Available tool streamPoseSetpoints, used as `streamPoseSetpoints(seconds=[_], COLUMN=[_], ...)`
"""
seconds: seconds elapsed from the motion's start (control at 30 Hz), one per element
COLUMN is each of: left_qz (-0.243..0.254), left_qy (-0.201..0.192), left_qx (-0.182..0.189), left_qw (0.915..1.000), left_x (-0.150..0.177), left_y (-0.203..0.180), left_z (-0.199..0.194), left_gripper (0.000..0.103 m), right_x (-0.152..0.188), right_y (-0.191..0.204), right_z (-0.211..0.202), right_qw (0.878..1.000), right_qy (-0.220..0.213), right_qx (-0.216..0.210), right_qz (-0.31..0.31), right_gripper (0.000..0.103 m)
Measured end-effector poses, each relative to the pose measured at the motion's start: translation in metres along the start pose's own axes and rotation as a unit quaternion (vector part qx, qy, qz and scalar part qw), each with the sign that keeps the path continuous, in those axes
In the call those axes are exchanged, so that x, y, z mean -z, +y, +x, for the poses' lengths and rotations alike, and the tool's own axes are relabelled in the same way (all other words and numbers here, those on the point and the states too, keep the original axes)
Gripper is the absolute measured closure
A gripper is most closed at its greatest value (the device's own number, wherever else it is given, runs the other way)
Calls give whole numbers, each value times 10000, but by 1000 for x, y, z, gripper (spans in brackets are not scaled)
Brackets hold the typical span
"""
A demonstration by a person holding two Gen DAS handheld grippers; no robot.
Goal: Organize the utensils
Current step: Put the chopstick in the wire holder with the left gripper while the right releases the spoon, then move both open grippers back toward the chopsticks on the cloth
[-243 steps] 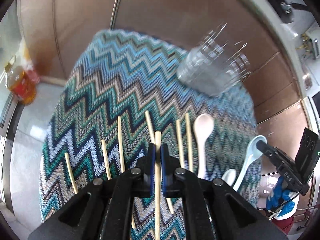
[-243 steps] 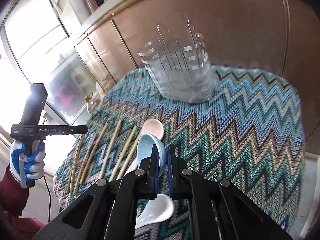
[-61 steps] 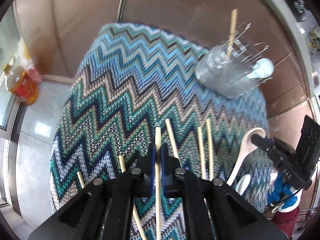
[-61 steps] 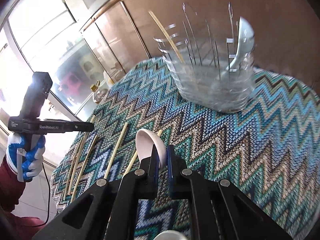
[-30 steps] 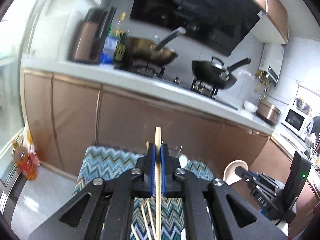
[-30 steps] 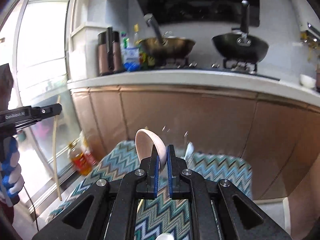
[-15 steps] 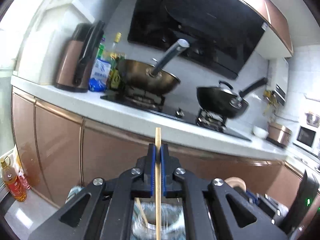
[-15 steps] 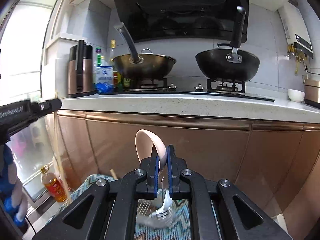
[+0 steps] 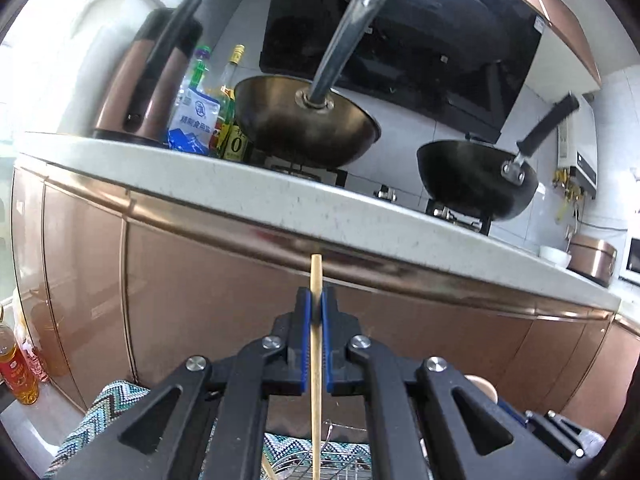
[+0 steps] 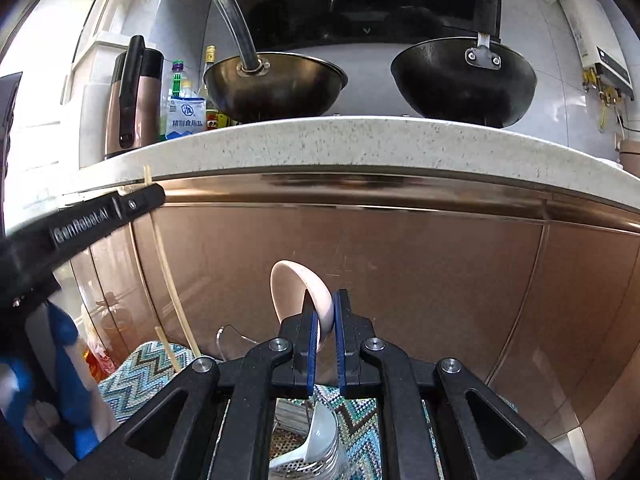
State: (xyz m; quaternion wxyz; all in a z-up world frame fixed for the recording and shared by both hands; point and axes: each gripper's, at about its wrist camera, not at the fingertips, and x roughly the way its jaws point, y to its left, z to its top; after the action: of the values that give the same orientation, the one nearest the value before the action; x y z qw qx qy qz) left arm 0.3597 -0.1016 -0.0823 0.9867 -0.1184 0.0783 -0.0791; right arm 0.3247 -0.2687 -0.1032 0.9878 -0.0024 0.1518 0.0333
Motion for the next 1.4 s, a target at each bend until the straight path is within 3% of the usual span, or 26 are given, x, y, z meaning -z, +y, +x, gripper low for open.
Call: streamPoseSetpoints(seconds=[0.2, 0.27, 0.37, 0.57, 1.0, 1.2, 1.4], left_qz=[157, 187, 94, 148, 646, 823, 813], left_qy=[-21, 37, 101, -82, -422, -627, -566], left_qx=[-48, -66, -11, -17, -266, -600, -665], left_qw=[9999, 9998, 9999, 9999, 9967, 9928, 9929], left_x=[25, 30, 29, 8, -75, -100, -114], left_y=[2, 3, 8, 13, 16, 27, 45], left_z=[4, 4, 0, -29, -146, -202, -247], left_gripper=[95, 83, 79, 73, 60, 59, 55], right_x=[18, 24, 29, 15, -39, -56, -58], right_y=[4, 5, 5, 6, 12, 17, 23], right_z=[9, 10, 5, -20, -136, -198, -244], right_qw=[9998, 9997, 9996, 9996, 9984, 9967, 9954], right_qy=[75, 126, 134, -23, -539, -787, -839], right_qx=[-26, -62, -64, -40, -18, -156, -403], right_qz=[-176, -220, -233, -264, -183, -151, -202], right_gripper=[93, 89, 79, 79, 78, 78, 71])
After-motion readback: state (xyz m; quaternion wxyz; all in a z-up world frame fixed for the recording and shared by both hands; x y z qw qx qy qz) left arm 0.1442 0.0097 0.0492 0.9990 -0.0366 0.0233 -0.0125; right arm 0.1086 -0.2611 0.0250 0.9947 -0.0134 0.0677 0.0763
